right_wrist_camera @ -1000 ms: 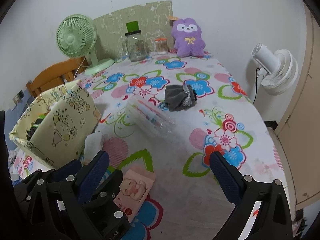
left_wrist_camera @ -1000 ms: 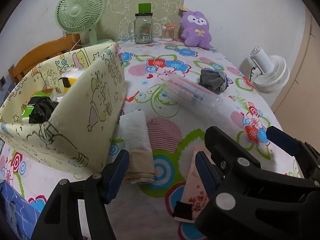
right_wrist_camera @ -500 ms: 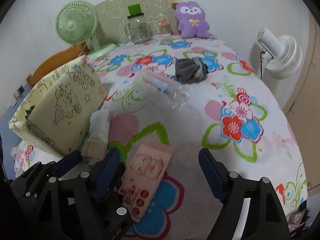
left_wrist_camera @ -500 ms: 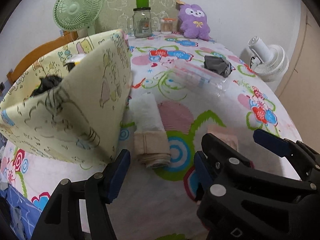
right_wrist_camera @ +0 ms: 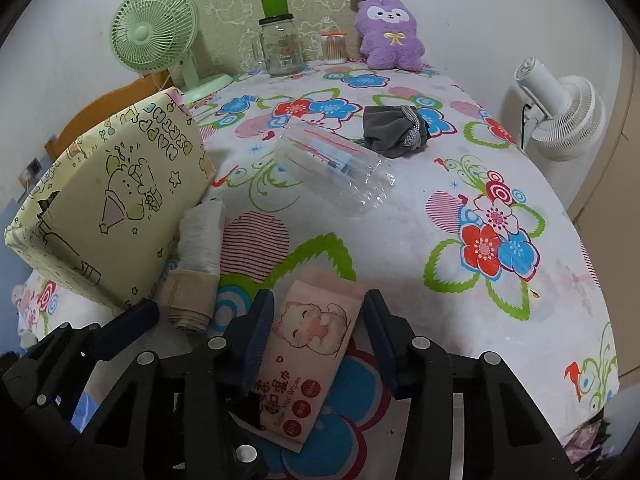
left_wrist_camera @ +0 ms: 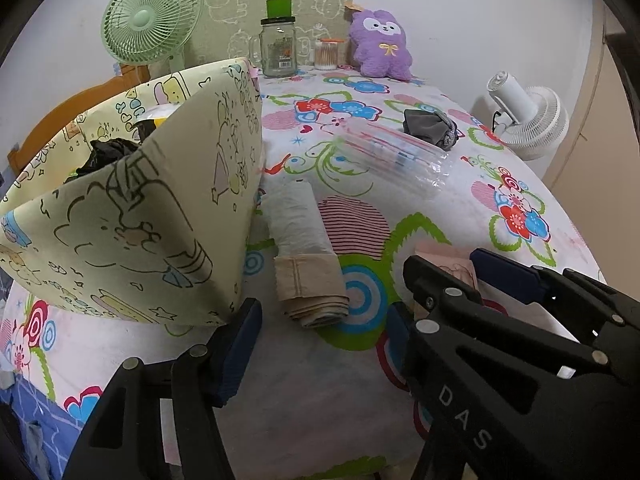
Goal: Organize soft objects
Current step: 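Grasp the pink wet-wipes pack with the right tool while the left grasps the beige rolled cloth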
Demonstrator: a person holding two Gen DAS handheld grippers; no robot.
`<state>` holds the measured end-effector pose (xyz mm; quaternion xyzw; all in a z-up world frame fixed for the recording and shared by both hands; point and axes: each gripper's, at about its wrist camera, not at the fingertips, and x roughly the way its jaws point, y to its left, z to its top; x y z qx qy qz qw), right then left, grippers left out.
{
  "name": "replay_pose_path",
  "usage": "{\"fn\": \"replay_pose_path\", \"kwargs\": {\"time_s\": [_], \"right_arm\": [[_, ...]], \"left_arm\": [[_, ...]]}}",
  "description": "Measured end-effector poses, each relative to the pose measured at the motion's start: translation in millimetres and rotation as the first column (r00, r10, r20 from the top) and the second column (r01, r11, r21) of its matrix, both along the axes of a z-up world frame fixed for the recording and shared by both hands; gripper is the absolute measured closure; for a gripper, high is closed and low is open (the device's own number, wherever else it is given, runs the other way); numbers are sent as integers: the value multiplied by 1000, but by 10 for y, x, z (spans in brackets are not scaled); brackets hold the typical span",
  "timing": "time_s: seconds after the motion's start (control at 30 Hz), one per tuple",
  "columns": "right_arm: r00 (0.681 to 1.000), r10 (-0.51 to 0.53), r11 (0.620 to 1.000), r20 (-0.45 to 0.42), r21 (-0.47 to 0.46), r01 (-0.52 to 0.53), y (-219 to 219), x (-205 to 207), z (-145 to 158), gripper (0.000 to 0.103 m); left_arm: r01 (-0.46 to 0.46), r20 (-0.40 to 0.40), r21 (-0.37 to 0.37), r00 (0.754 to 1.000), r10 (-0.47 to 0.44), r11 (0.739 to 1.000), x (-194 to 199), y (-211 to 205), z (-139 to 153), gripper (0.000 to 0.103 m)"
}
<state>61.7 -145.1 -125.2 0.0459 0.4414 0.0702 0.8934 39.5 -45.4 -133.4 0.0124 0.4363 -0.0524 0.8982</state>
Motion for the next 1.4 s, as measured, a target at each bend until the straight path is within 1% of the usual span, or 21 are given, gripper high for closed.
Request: {"fn": "replay_pose_path", "kwargs": {"time_s": [0.2,0.53,0.63,0.7,0.73,0.8,0.83,0.87,0.93,1.0,1.1,1.13,1.2,1.23,1.27,1.3,1.33,1.4], "right_arm": [[1000,6,1000,4,3,-6,-27,25,6,60],[1000,12,1000,18,16,-12,-182,160,28,61],[1000,14,1000,22,25,-14,-216,200,32,61],[1000,16,999,21,32,-17,-240,228,29,61],[1000,17,999,21,35,-17,-251,241,29,61],[1000,19,999,21,37,-19,-272,263,34,61],[1000,18,999,23,35,-19,-279,275,38,63],[999,21,999,26,33,-22,-282,285,42,77],[999,27,999,33,23,-28,-285,302,50,79],[999,32,999,24,36,-33,-290,329,35,79],[999,31,998,21,48,-32,-298,335,31,78],[999,33,998,20,52,-34,-296,333,34,78],[999,40,998,20,54,-41,-290,323,37,72],[999,43,998,19,51,-44,-284,316,41,62],[999,40,998,21,48,-41,-286,307,46,50],[999,41,998,18,49,-42,-281,299,47,45],[999,41,997,16,57,-42,-277,289,48,43],[999,36,997,8,69,-37,-267,259,37,43]], "left_arm": [[-31,9,-7,999,31,999,23,-28,3,36],[-100,10,-14,995,101,995,175,-121,-6,36],[-117,17,-8,993,117,993,216,-141,-8,41],[-110,20,-7,994,110,994,239,-165,-4,50],[-106,19,-8,994,106,994,250,-176,-1,52],[-100,19,-10,995,100,995,276,-197,6,61],[-98,22,-13,995,98,995,286,-204,8,63],[-98,25,-13,995,99,995,295,-209,8,66],[-96,27,-15,995,97,995,304,-214,8,69],[-94,29,-16,995,94,995,313,-221,10,72],[-92,29,-20,995,92,996,316,-215,11,74],[-91,29,-20,995,92,996,318,-216,10,74],[-90,29,-19,995,90,996,317,-218,10,76],[-88,30,-20,996,89,996,310,-213,12,76],[-87,30,-22,996,87,996,302,-207,13,78],[-84,29,-24,996,85,996,293,-203,13,79],[-80,28,-25,996,80,997,283,-197,14,79],[-73,29,-23,997,73,997,246,-184,13,79]]}}
